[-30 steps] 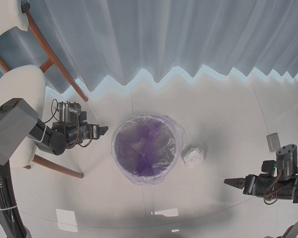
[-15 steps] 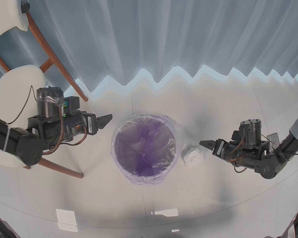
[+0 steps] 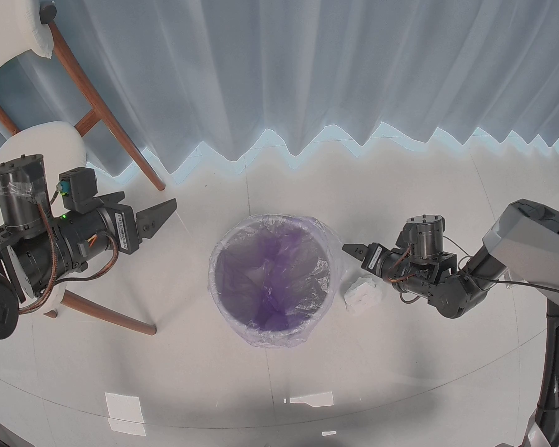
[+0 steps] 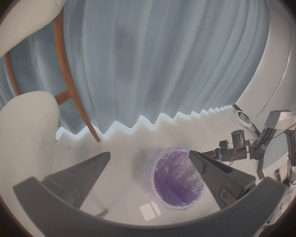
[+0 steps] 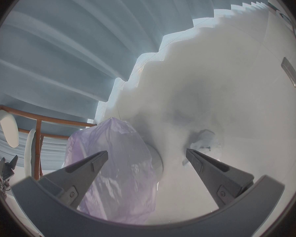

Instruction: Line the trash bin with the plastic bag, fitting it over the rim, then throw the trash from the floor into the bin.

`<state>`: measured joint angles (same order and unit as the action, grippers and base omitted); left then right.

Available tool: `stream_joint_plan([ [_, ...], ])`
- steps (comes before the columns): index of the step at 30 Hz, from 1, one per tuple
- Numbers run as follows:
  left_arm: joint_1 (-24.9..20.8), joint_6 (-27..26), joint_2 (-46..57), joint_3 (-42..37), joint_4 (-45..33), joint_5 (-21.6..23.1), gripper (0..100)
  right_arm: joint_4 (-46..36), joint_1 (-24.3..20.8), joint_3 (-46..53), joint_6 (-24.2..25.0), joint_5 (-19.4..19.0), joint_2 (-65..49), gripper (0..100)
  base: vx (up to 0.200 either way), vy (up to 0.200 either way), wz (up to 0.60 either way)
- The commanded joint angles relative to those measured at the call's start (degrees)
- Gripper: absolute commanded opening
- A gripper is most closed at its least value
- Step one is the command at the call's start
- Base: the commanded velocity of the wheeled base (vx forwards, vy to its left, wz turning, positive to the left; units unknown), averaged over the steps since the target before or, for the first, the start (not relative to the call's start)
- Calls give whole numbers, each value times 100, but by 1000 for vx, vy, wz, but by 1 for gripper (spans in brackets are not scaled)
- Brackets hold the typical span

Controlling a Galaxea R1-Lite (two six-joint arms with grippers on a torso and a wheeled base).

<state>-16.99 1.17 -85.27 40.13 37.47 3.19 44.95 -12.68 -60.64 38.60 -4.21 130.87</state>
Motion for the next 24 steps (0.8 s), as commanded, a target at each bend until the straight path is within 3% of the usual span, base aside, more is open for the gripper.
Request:
stream_joint_plan([
  [1,-32,-117,248,-32,-3,-100,100,-39,-15,-660,-1,-1,572,100,0,0,0],
  [24,38,-205,811,-524,-214,-223,100,-513,-130,-2057,-54,-1,1723,100,0,0,0],
])
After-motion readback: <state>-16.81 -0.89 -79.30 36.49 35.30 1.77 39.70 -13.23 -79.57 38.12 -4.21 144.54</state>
